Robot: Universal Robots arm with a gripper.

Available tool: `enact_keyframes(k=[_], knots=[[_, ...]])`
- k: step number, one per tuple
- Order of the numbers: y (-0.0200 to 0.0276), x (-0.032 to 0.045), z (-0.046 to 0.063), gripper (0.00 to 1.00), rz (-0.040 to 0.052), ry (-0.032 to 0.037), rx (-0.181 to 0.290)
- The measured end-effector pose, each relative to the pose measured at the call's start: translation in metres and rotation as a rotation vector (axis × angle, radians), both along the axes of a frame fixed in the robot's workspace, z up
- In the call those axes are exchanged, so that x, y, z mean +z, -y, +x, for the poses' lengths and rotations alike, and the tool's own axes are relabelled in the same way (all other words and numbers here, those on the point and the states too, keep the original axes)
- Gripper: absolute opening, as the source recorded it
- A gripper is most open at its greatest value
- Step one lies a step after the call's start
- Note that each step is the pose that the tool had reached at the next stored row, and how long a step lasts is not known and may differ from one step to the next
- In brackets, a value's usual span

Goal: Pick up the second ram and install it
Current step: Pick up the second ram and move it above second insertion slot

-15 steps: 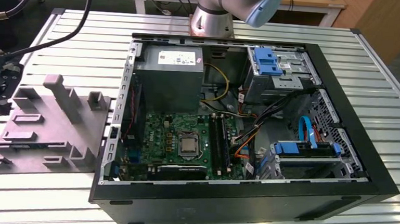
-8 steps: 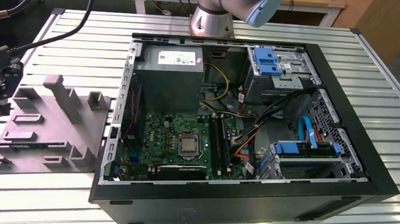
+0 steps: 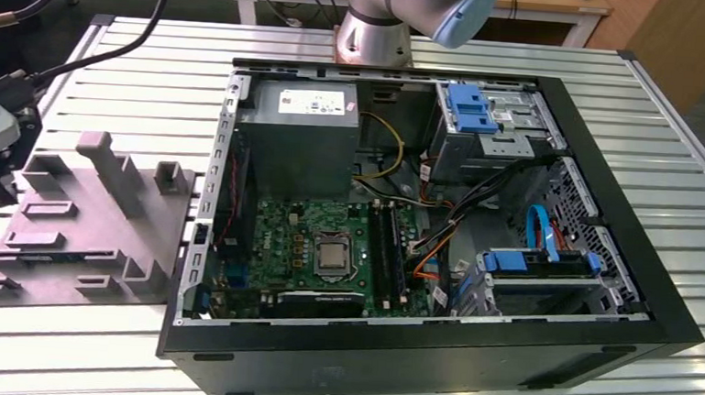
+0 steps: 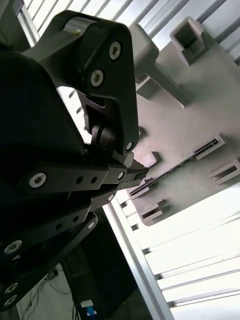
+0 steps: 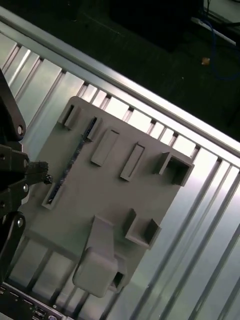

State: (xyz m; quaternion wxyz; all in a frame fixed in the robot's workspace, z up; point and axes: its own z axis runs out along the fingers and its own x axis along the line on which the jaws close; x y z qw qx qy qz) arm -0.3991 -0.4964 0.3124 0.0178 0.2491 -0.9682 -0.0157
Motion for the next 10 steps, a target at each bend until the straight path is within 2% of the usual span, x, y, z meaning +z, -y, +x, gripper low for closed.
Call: enact_keyframes(k=[10], knots=[[0.0, -0.0017, 0.0, 0.1, 0.0, 0.0001, 0.182]])
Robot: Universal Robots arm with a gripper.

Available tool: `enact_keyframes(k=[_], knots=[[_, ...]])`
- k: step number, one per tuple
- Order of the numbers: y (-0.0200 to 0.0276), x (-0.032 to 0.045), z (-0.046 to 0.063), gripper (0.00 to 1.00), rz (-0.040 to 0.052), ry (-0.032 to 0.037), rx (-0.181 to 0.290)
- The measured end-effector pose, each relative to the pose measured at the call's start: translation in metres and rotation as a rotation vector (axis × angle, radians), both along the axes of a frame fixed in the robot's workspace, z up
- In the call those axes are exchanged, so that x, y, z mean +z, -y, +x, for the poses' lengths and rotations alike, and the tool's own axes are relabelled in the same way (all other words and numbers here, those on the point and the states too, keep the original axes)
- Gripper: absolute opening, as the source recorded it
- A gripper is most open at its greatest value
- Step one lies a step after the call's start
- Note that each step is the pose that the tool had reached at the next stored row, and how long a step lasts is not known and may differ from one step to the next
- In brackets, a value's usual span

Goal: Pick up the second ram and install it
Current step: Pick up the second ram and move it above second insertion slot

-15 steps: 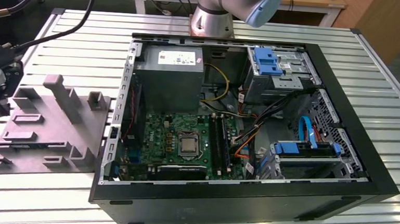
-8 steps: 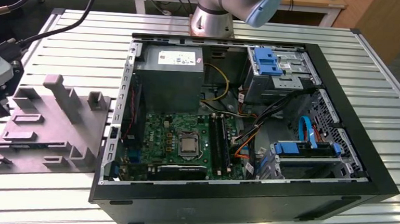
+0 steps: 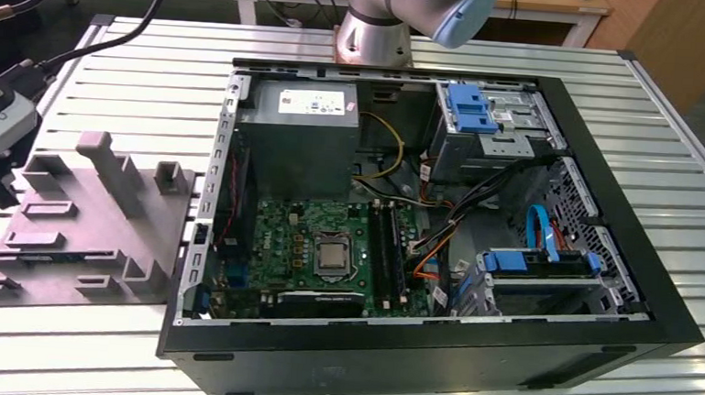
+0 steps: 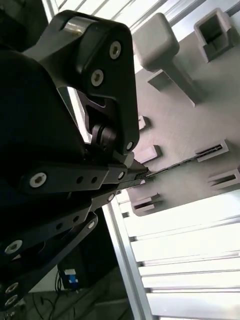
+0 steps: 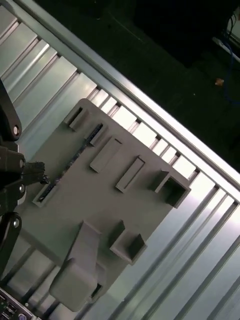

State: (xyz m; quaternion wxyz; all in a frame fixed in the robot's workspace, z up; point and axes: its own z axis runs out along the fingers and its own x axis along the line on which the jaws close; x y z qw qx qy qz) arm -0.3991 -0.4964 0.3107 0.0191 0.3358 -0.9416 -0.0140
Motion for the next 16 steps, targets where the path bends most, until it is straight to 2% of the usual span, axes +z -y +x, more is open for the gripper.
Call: enact_keyframes(k=[16], knots=[[0.0, -0.0035, 0.0, 0.1, 0.0, 0.0, 0.292]])
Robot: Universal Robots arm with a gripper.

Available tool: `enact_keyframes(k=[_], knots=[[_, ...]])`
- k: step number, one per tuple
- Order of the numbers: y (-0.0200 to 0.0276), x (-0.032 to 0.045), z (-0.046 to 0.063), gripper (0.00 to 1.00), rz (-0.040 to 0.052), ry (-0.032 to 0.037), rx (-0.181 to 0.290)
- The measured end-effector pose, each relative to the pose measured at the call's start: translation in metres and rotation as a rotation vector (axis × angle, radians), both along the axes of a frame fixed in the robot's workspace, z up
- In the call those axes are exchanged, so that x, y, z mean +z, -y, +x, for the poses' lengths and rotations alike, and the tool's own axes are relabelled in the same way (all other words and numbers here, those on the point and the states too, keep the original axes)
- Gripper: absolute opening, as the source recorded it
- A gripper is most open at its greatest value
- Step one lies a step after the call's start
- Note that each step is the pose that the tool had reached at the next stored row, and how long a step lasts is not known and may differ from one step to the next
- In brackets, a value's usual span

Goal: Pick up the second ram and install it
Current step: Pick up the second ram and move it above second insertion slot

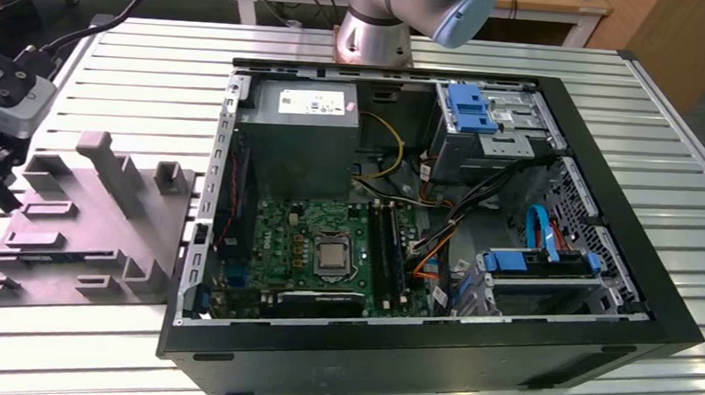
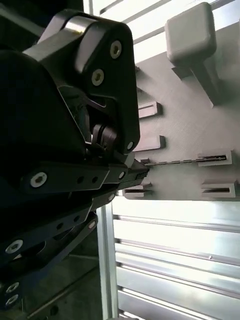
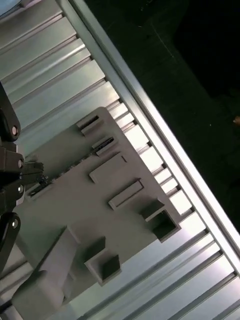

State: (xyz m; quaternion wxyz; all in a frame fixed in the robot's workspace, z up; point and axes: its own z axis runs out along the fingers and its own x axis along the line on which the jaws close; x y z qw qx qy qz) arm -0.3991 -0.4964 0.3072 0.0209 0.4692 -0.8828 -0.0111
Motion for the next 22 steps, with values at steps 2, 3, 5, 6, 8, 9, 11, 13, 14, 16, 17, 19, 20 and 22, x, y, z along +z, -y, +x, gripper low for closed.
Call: enact_keyframes(k=[2, 3, 5, 6, 8, 9, 11, 13, 14, 16, 17, 19, 20, 22], knots=[[0.0, -0.0006, 0.0, 0.1, 0.0, 0.0001, 0.036], [0.0, -0.0008, 0.0, 0.1, 0.0, 0.0, 0.053], [0.0, -0.0015, 0.0, 0.1, -0.0001, 0.0, 0.089], [0.0, -0.0019, 0.0, 0.1, 0.0, 0.0003, 0.107], [0.0, -0.003, 0.0, 0.1, -0.0002, 0.0025, 0.141], [0.0, -0.0033, 0.0, 0.1, -0.0005, 0.005, 0.154], [0.0, -0.004, 0.0, 0.1, -0.0005, 0.0136, 0.177], [0.0, -0.0046, 0.0, 0.1, -0.0009, 0.0248, 0.195], [0.0, -0.005, 0.0, 0.1, -0.0012, 0.03, 0.204], [0.0, -0.0066, 0.0, 0.1, -0.0013, 0.0356, 0.226], [0.0, -0.0076, 0.0, 0.1, -0.0012, 0.0366, 0.237], [0.0, -0.0094, 0.0, 0.1, -0.0009, 0.0369, 0.261], [0.0, -0.0102, 0.0, 0.1, -0.0007, 0.0368, 0.276], [0.0, -0.0118, 0.0, 0.1, 0.0, 0.0369, 0.31]])
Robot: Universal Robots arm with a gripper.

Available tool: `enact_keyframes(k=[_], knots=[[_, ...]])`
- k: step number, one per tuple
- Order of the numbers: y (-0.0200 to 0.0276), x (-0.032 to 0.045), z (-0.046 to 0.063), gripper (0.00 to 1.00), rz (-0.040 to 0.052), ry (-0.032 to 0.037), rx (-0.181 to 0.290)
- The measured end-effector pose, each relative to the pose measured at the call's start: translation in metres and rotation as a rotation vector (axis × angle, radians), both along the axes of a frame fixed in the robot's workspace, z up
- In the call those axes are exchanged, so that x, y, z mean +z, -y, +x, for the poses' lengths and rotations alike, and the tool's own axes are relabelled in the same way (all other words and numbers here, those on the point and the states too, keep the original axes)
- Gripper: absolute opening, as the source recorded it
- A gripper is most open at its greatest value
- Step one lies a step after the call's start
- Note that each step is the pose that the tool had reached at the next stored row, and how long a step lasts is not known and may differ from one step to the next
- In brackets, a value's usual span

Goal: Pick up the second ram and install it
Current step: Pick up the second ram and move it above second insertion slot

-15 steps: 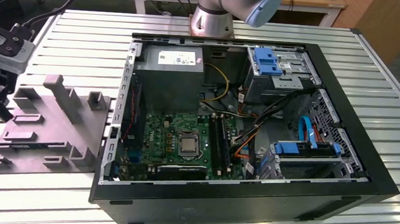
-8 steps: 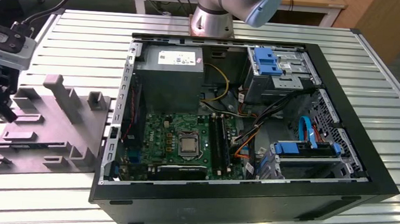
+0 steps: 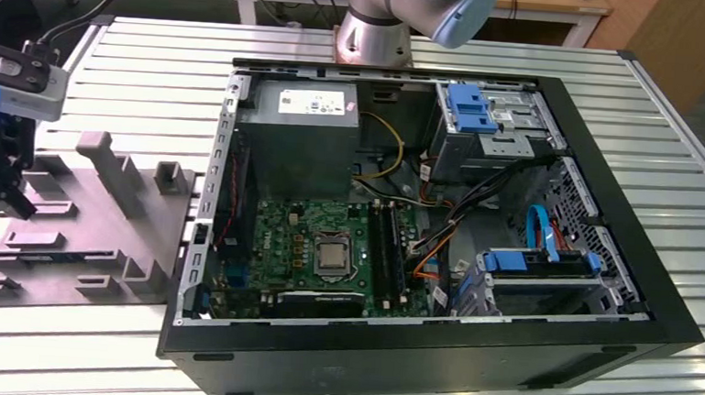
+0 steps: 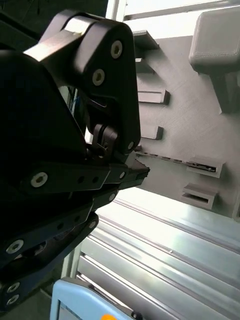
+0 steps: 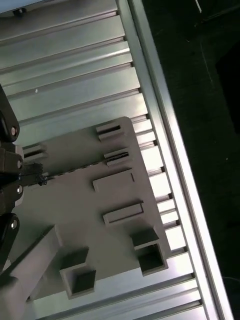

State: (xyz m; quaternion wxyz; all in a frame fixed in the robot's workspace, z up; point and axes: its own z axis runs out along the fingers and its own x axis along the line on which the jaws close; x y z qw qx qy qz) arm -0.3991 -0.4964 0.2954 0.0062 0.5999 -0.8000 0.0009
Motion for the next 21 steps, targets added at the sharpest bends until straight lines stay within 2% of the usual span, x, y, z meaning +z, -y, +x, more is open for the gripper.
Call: enact_keyframes(k=[5, 10, 15, 21], knots=[[0.0, -0.0039, 0.0, 0.1, 0.0023, 0.0, 0.077], [0.0, -0.0057, 0.0, 0.1, 0.0027, 0.0001, 0.095], [-0.0001, -0.011, -0.002, 0.1, 0.003, 0.0, 0.112], [0.0, -0.0161, -0.003, 0.1, 0.0038, 0.0, 0.174]])
